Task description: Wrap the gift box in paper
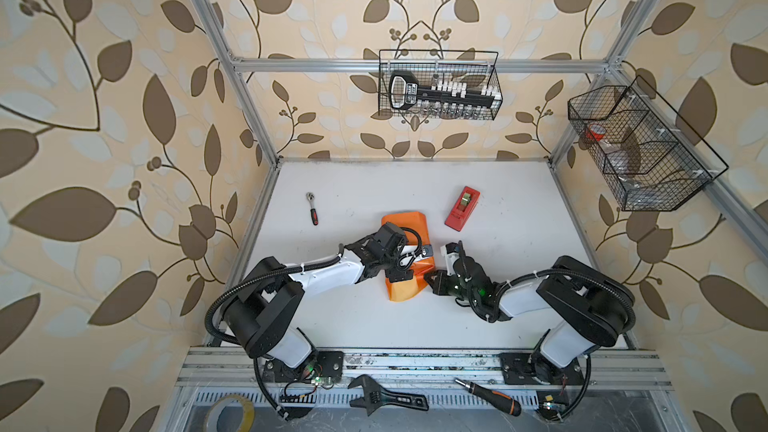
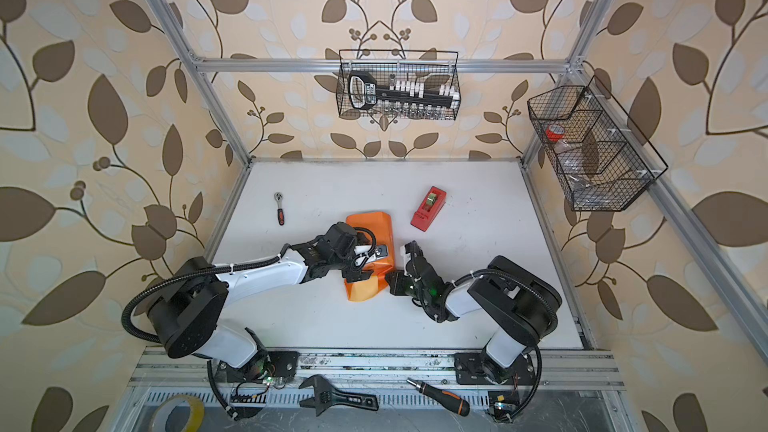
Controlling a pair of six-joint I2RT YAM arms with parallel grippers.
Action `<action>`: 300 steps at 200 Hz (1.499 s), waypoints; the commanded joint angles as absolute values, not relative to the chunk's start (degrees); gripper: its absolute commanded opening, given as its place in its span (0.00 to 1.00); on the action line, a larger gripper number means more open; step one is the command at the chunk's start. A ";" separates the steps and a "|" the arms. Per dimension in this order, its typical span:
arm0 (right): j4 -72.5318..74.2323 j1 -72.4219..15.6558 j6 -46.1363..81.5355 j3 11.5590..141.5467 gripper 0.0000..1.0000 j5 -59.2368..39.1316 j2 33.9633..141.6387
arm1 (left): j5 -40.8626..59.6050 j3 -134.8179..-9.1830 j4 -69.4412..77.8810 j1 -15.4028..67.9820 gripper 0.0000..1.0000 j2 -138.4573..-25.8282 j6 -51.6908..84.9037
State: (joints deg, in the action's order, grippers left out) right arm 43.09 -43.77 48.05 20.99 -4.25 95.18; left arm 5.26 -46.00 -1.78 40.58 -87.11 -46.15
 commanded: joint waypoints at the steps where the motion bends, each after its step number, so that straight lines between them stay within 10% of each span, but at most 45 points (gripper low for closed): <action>1: 46.07 -44.13 49.13 19.21 0.14 -2.46 97.33 | 5.07 -46.71 -3.69 41.09 0.89 -88.23 -47.77; 300: 41.11 -44.40 46.47 19.68 0.13 -4.41 95.08 | 4.47 -46.87 -3.52 41.10 0.89 -88.51 -47.46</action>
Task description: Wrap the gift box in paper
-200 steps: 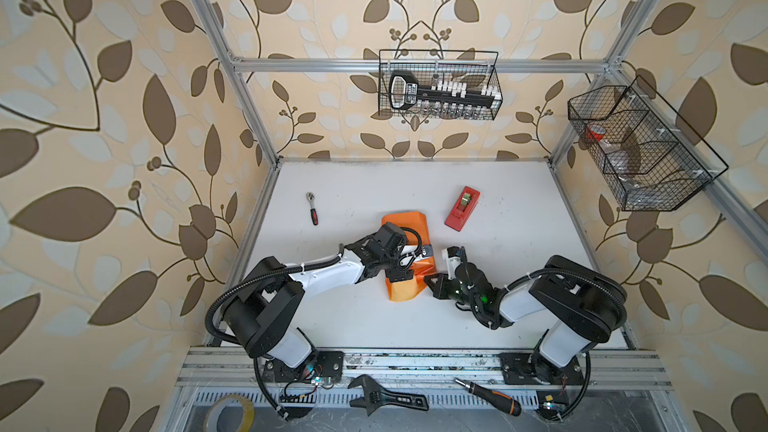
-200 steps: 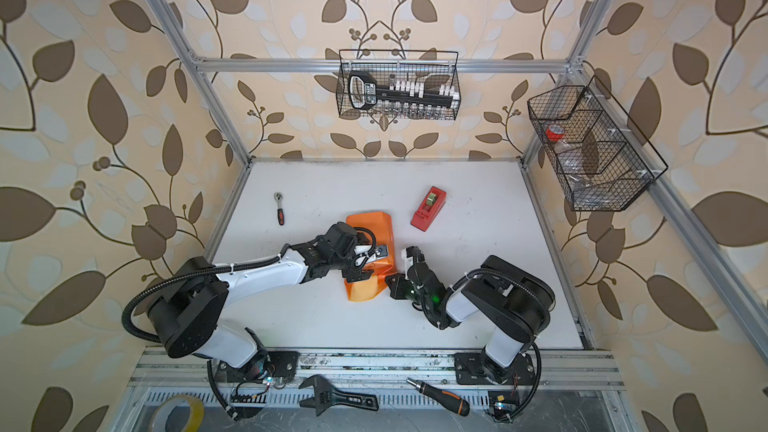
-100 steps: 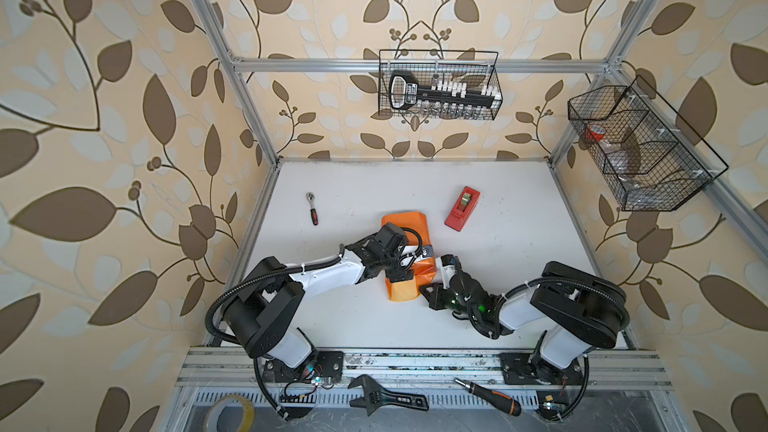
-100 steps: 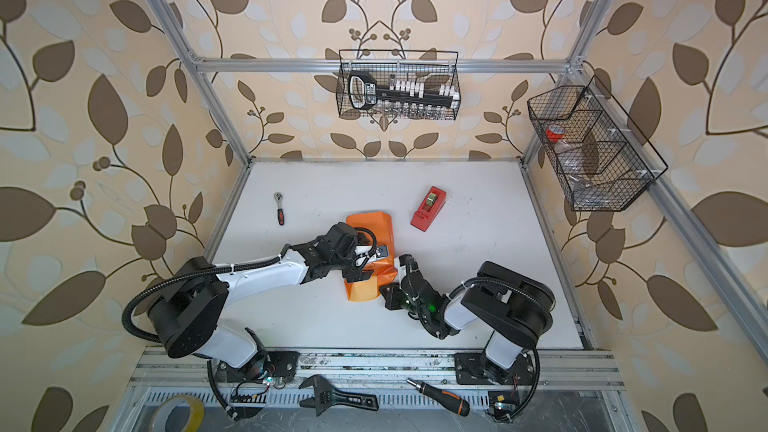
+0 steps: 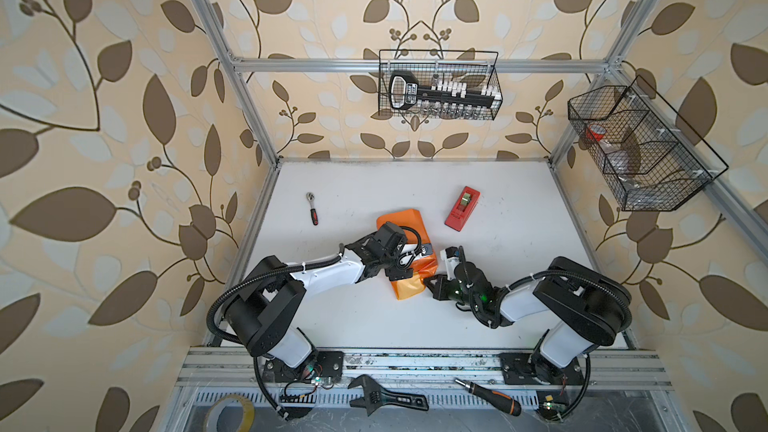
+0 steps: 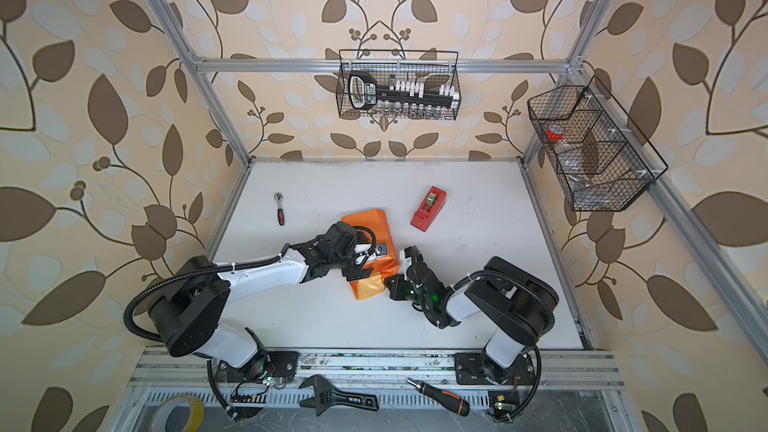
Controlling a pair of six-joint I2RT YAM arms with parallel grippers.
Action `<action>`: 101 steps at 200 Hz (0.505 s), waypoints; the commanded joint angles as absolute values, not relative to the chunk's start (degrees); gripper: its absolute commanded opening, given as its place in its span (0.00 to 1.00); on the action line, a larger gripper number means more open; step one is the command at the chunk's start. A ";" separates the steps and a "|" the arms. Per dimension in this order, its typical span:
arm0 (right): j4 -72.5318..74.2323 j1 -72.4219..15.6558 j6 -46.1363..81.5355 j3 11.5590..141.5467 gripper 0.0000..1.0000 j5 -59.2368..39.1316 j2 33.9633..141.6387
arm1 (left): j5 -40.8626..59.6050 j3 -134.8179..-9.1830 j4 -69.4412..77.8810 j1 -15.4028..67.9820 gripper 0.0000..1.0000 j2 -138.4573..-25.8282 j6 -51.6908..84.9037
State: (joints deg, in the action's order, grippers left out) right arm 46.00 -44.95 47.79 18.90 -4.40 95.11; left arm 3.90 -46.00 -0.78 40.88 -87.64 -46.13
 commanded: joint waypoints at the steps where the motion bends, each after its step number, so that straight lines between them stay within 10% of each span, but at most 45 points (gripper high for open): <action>1: 41.12 -44.39 46.48 19.68 0.13 -4.45 95.09 | 4.48 -46.90 -3.52 41.07 0.89 -88.55 -47.42; 101: 45.07 -50.36 50.19 15.62 0.12 -3.29 95.16 | 4.27 -47.21 -3.49 41.04 0.90 -88.90 -47.59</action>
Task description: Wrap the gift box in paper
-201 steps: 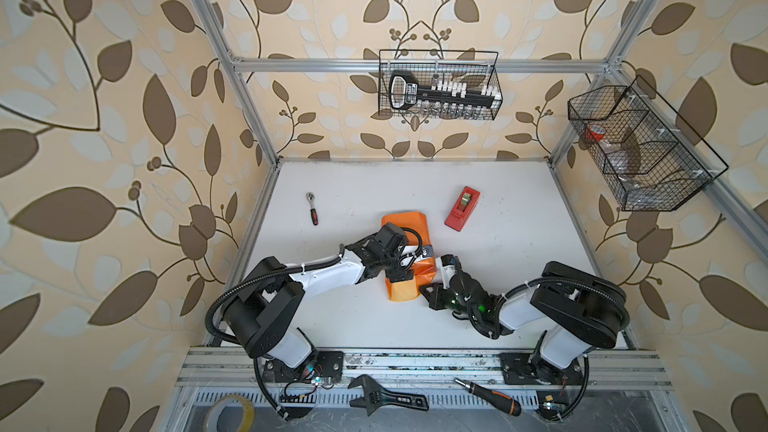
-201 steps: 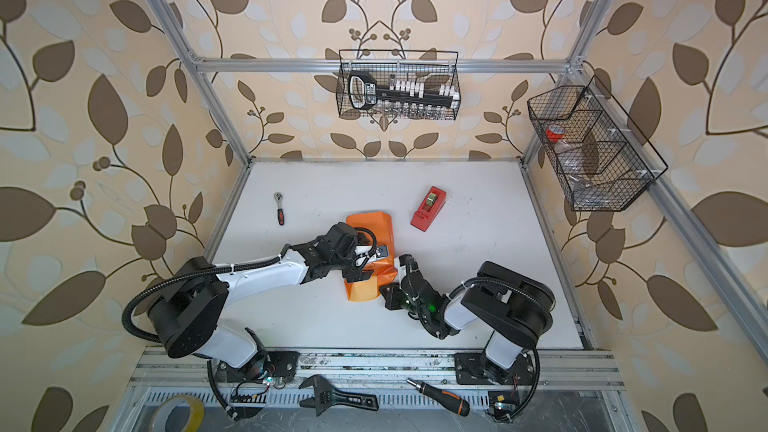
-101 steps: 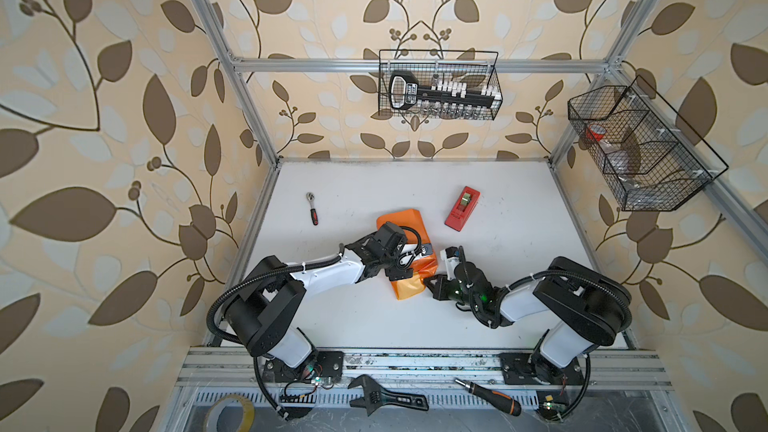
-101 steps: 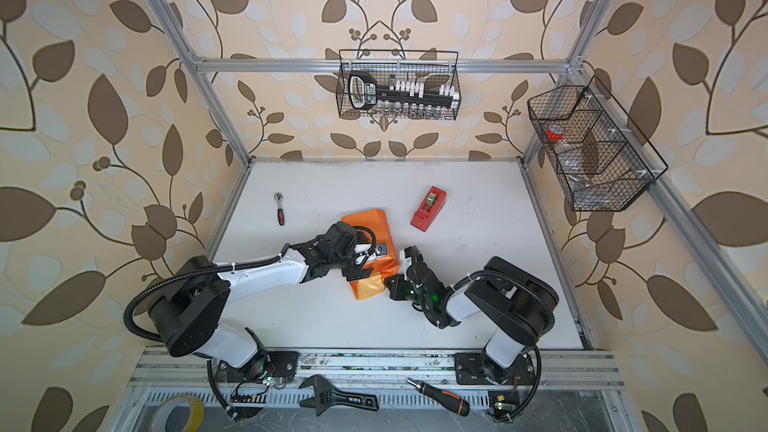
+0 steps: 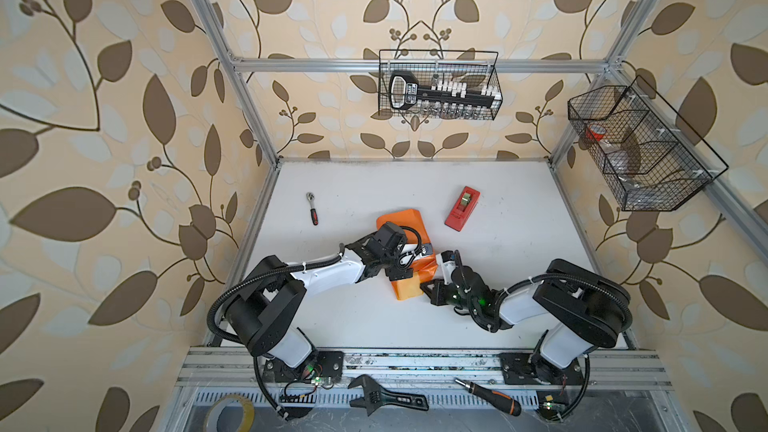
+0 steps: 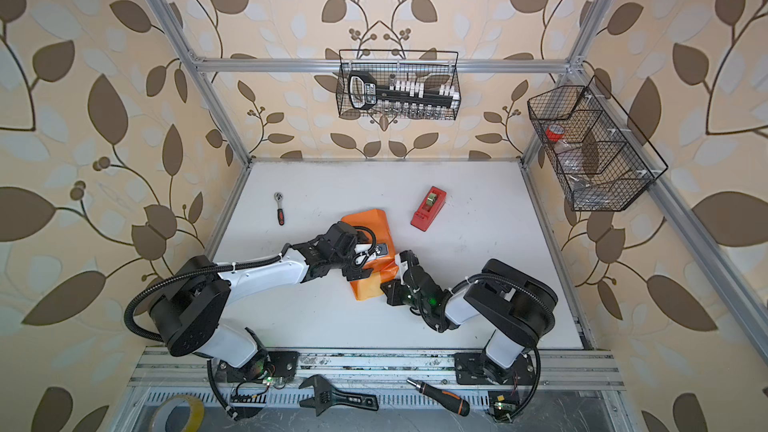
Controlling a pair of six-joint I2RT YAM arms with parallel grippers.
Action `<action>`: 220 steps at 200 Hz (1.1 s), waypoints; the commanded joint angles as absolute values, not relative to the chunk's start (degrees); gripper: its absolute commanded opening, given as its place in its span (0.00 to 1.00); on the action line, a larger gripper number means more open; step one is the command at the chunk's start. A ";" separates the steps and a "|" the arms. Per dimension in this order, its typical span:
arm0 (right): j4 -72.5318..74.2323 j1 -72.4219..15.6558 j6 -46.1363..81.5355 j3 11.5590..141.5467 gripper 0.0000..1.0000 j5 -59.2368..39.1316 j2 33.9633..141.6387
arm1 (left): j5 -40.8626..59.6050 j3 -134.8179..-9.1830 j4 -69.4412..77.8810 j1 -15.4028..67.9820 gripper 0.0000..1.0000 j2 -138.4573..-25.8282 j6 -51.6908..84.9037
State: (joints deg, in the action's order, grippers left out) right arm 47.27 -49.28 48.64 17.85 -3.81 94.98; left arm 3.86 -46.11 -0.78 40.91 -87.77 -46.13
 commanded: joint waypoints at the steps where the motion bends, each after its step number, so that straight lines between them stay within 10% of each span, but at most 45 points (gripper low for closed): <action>1: 45.08 -50.36 50.19 15.63 0.12 -3.32 95.08 | 4.29 -47.21 -3.50 41.04 0.89 -88.84 -47.57; 220: 36.06 -36.13 44.13 20.92 0.14 -15.83 86.78 | 7.58 -50.69 -3.70 41.05 0.93 -87.82 -43.35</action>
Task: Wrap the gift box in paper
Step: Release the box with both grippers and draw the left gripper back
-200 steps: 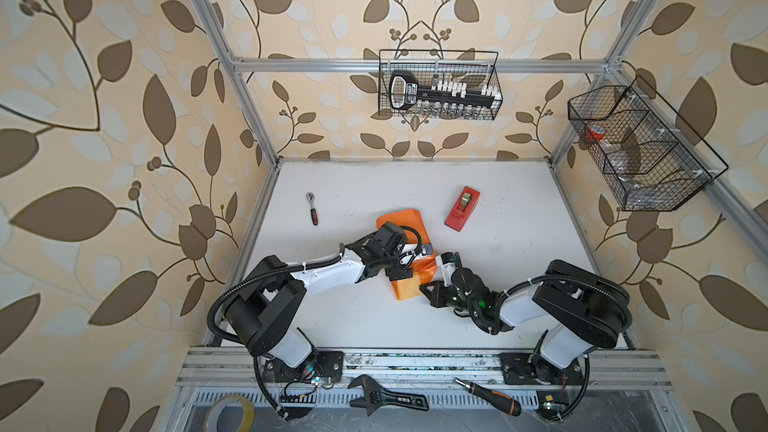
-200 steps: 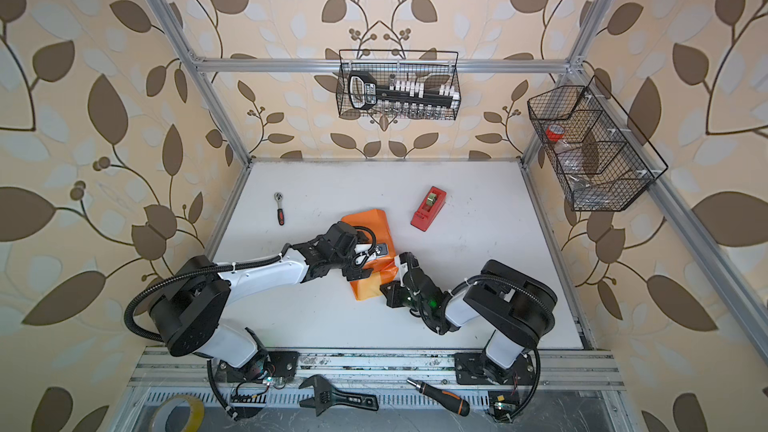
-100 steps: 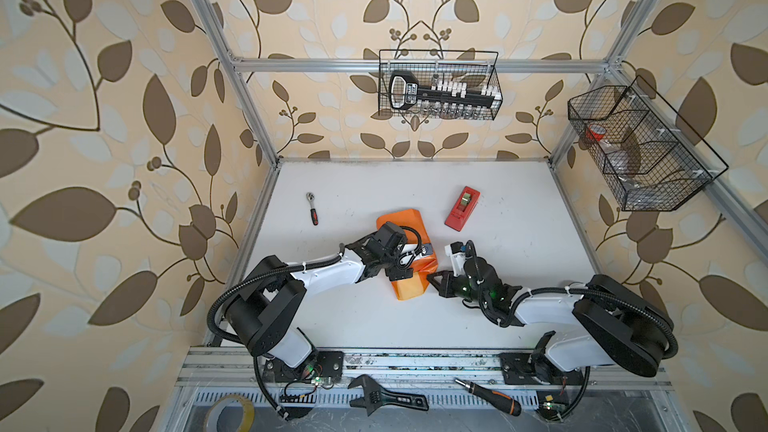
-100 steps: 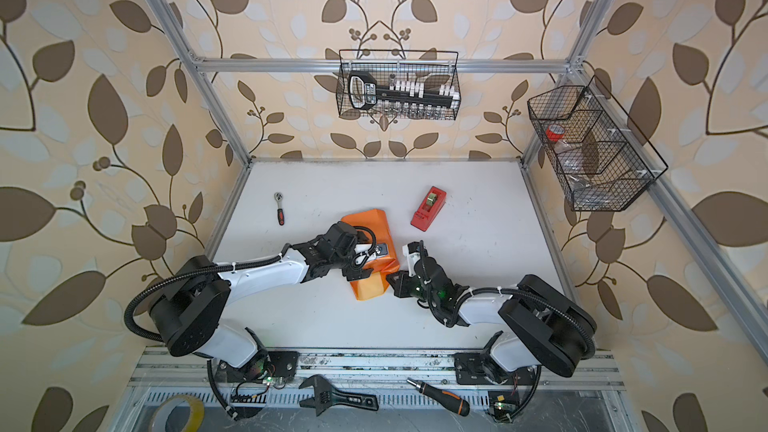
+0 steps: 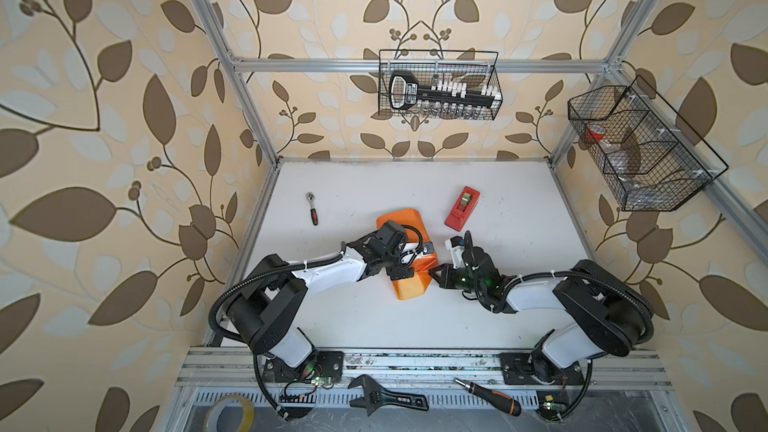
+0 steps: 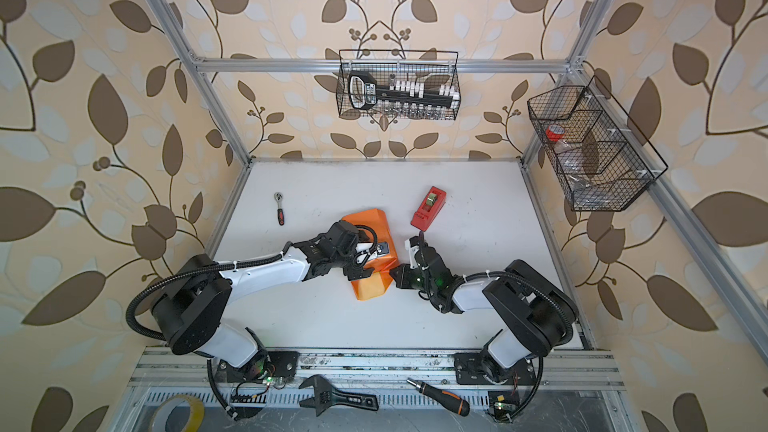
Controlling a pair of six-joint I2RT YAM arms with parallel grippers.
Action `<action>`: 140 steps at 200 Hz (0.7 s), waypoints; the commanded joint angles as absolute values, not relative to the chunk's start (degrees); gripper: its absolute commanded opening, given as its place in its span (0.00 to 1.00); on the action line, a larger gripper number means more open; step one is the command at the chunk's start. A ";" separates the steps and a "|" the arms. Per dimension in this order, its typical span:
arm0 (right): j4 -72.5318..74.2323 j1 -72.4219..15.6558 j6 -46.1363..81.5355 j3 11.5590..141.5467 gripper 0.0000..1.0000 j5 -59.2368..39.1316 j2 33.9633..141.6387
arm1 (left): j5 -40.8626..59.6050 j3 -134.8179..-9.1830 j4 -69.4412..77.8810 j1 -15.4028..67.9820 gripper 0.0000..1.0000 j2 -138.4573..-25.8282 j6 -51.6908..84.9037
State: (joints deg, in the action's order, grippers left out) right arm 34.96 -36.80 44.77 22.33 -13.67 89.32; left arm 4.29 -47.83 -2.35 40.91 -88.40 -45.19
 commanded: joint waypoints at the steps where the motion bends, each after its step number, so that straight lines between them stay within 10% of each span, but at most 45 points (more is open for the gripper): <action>1: 35.96 -36.04 44.04 20.83 0.14 -15.87 86.54 | 7.61 -50.70 -3.69 41.05 0.93 -87.77 -43.25; 73: 21.90 -28.74 38.18 22.49 0.50 -15.98 72.78 | 13.96 -48.23 2.72 41.07 0.96 -75.28 -22.70; 140: 25.46 -27.42 41.63 32.61 0.63 -20.85 84.96 | -5.91 -33.34 -1.23 38.26 0.87 -57.31 3.61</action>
